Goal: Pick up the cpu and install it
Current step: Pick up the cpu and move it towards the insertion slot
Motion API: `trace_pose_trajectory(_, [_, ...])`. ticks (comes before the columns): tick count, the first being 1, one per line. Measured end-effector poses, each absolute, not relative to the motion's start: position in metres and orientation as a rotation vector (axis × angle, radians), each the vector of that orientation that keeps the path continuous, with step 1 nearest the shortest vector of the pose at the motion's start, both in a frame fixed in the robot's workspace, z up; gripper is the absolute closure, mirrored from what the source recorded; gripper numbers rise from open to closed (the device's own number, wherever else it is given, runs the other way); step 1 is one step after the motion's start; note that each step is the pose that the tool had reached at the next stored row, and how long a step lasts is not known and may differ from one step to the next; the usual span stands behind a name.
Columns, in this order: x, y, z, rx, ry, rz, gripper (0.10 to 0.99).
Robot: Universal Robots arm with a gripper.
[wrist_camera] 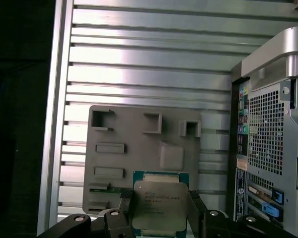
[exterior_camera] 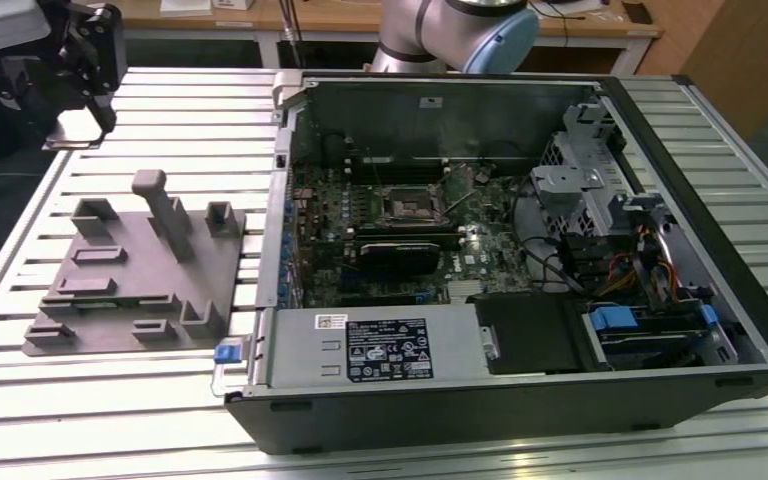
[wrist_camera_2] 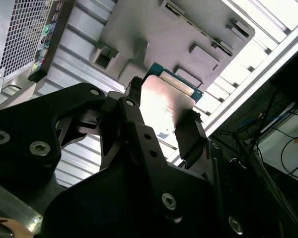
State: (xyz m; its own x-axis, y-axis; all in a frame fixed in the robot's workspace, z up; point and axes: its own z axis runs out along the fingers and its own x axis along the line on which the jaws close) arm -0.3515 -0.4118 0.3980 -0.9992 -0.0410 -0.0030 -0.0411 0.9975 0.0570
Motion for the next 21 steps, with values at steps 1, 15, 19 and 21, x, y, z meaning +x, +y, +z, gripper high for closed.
trace_pose_trajectory(1, [-0.351,-0.412,0.398,-0.064,3.138,0.090,0.561])
trace_pose_trajectory(15, [-0.343,-0.412,0.398,-0.065,3.138,0.090,0.561])
trace_pose_trajectory(19, [-0.340,-0.412,0.398,-0.065,3.138,0.090,0.561])
trace_pose_trajectory(21, [-0.339,-0.412,0.398,-0.065,3.138,0.090,0.561])
